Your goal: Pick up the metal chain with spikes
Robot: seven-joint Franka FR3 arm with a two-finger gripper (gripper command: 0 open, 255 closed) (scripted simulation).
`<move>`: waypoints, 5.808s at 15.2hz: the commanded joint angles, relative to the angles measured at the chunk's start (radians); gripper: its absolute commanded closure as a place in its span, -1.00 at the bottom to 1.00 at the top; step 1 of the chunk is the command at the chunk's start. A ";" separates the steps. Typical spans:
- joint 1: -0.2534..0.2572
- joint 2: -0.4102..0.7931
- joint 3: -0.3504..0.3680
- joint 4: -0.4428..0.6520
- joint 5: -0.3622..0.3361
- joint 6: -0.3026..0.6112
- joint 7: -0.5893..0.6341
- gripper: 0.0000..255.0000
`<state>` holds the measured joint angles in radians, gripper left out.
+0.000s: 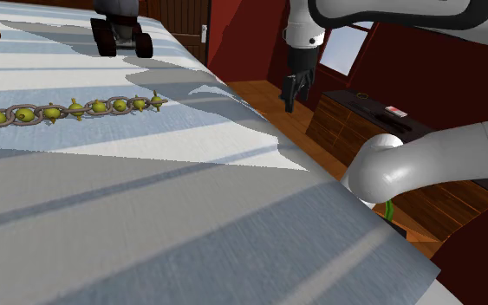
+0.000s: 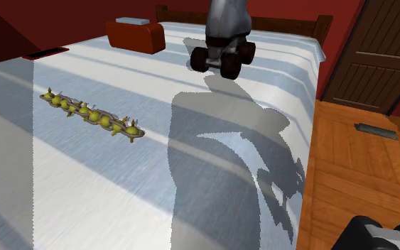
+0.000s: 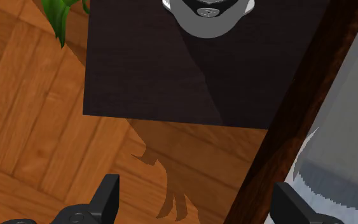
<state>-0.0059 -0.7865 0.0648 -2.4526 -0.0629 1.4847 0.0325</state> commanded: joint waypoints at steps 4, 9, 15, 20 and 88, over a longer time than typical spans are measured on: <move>0.033 0.072 0.044 0.053 0.009 0.051 0.012 -1.00; 0.142 0.197 0.069 0.154 -0.017 0.121 0.059 -1.00; 0.161 0.251 0.105 0.210 -0.158 -0.053 0.071 -1.00; 0.219 0.311 0.103 0.246 -0.297 -0.254 0.099 -1.00; 0.609 1.069 0.361 1.031 -0.557 0.228 0.241 1.00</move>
<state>0.6027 0.2821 0.4253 -1.4200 -0.6220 1.7127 0.2746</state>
